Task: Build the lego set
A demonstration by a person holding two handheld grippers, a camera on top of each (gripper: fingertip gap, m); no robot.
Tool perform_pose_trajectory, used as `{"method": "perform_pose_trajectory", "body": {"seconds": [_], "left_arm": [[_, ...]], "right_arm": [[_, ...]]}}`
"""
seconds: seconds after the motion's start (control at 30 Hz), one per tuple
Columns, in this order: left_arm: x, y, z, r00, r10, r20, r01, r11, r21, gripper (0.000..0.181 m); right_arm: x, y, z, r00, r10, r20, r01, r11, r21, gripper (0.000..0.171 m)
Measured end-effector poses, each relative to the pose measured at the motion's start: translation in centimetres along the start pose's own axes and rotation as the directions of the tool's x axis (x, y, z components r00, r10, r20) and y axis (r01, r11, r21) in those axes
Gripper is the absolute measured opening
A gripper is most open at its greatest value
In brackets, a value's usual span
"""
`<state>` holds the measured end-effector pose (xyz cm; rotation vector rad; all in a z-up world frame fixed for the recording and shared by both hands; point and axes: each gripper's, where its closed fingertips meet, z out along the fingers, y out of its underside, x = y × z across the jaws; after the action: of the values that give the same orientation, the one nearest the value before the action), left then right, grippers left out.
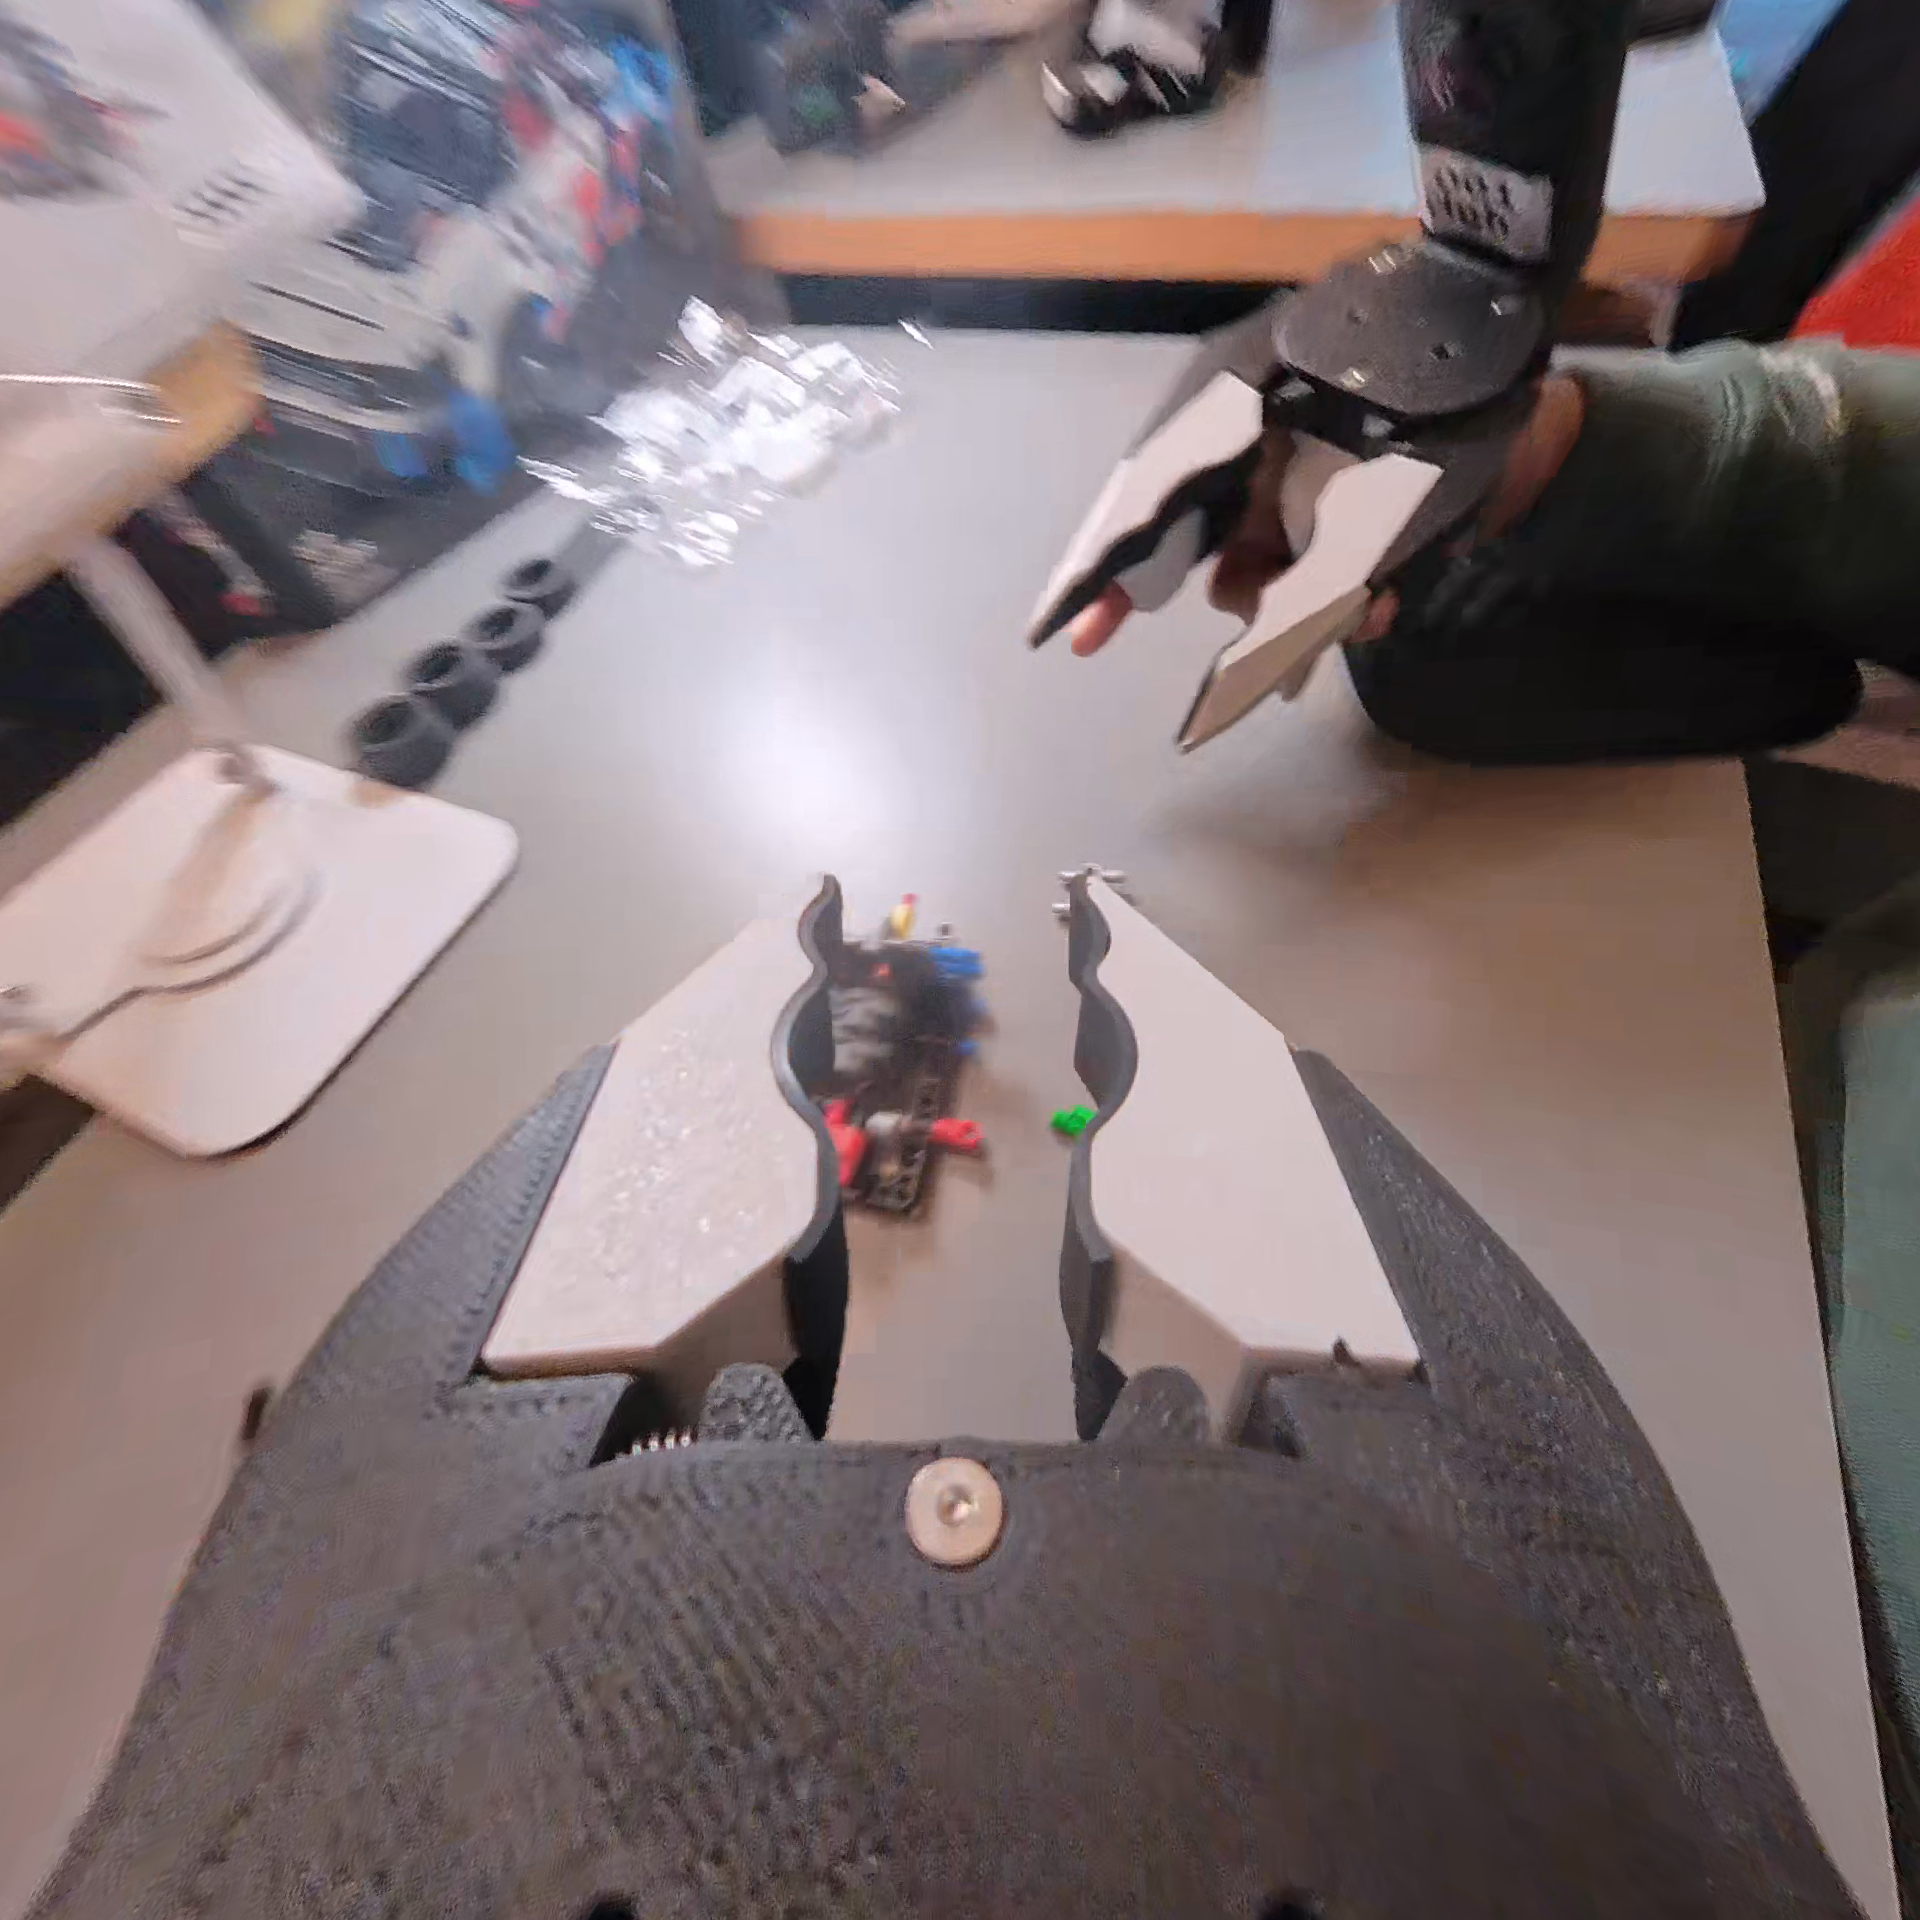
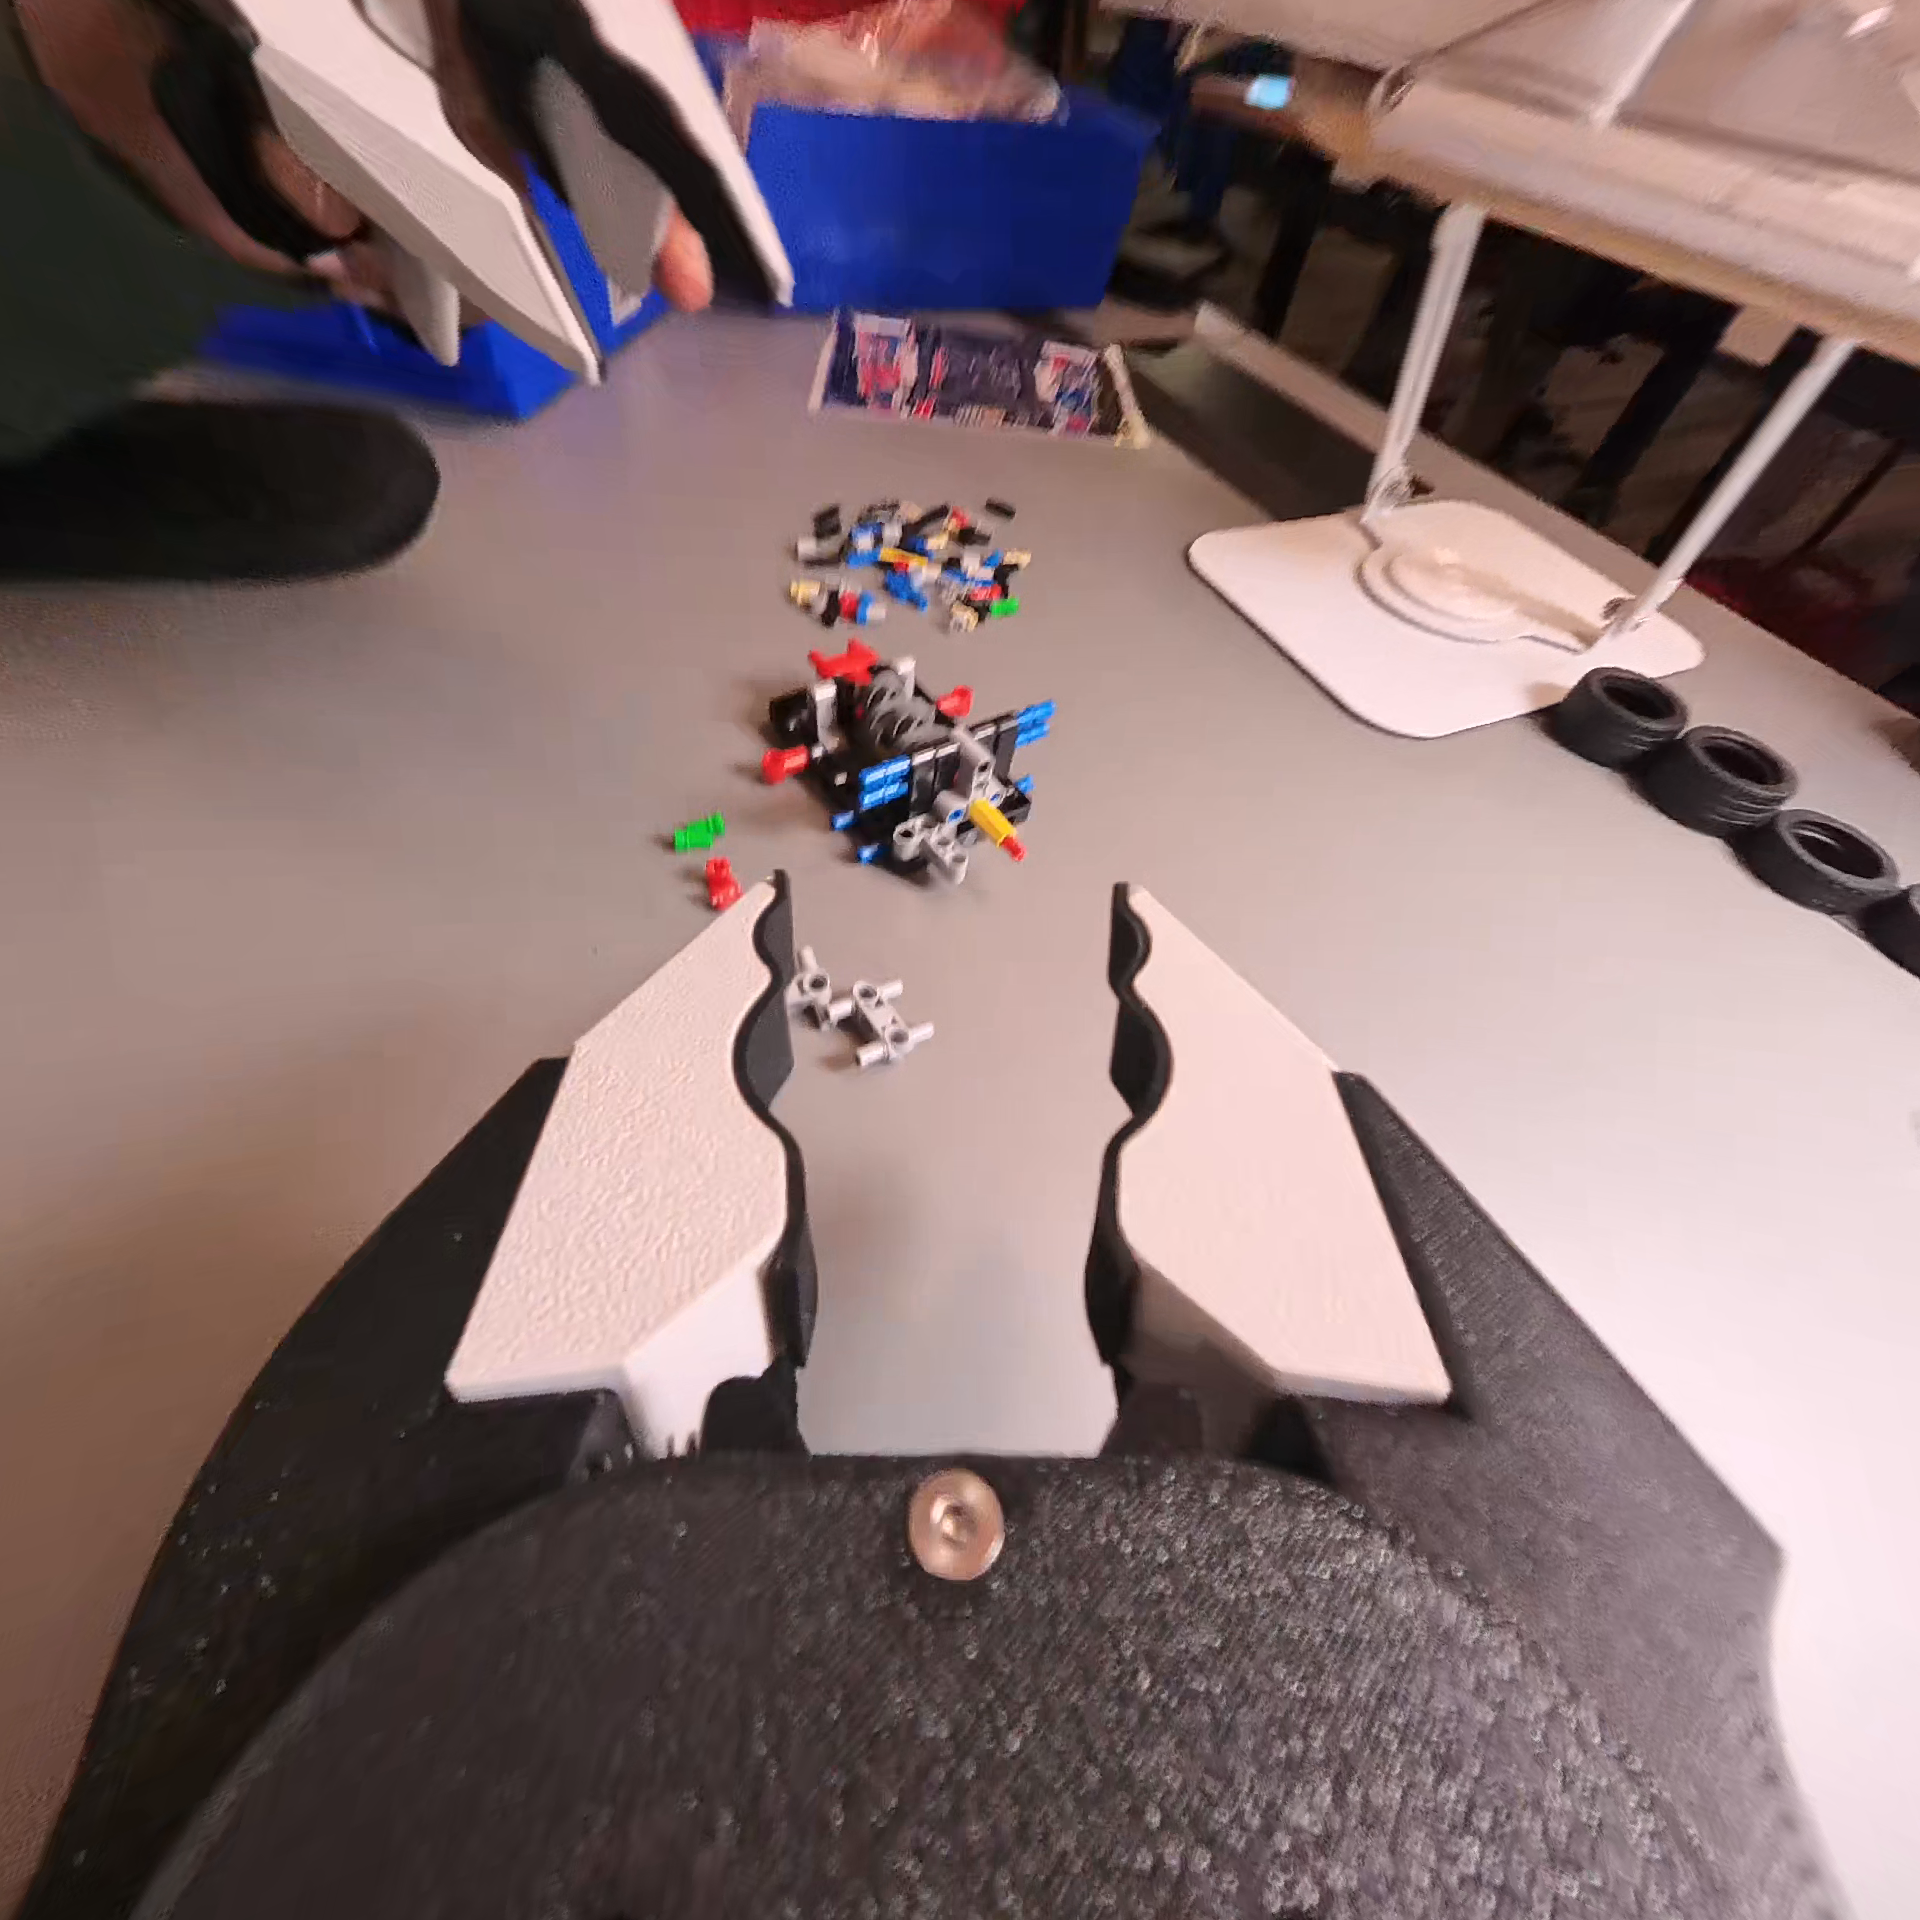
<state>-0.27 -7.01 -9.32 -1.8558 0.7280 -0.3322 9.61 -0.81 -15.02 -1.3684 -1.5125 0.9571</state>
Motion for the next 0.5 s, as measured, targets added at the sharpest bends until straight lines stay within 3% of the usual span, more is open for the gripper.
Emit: {"method": "perform_pose_trajectory", "body": {"seconds": [0.1,0.27,0.37,0.47,0.5], "left_arm": [[-3.1,-0.2,-5.0,0.991,-0.063,0.121,0.054,0.996,0.077,0.044],[-7.8,1.6,-13.9,0.927,-0.108,0.359,0.072,0.991,0.113,0.046],[-10.0,3.5,-19.0,0.869,-0.162,0.468,0.114,0.985,0.128,0.045],[-11.9,6.0,-23.9,0.784,-0.204,0.587,0.145,0.978,0.148,0.035],[-12.5,6.9,-25.5,0.752,-0.216,0.623,0.156,0.976,0.151,0.032]], "right_arm": [[0.7,-0.9,-0.6,0.998,0.054,-0.026,-0.052,0.997,0.065,0.060],[0.4,-0.4,-0.4,0.999,0.038,-0.027,-0.036,0.998,0.056,0.049],[-0.1,-0.2,-0.2,1.000,0.021,-0.008,-0.020,0.998,0.054,0.032],[-0.1,-0.3,-0.2,1.000,0.002,-0.021,0.000,0.997,0.077,0.000],[-0.1,-0.4,-0.2,1.000,-0.005,-0.025,0.007,0.997,0.083,0.000]]}}
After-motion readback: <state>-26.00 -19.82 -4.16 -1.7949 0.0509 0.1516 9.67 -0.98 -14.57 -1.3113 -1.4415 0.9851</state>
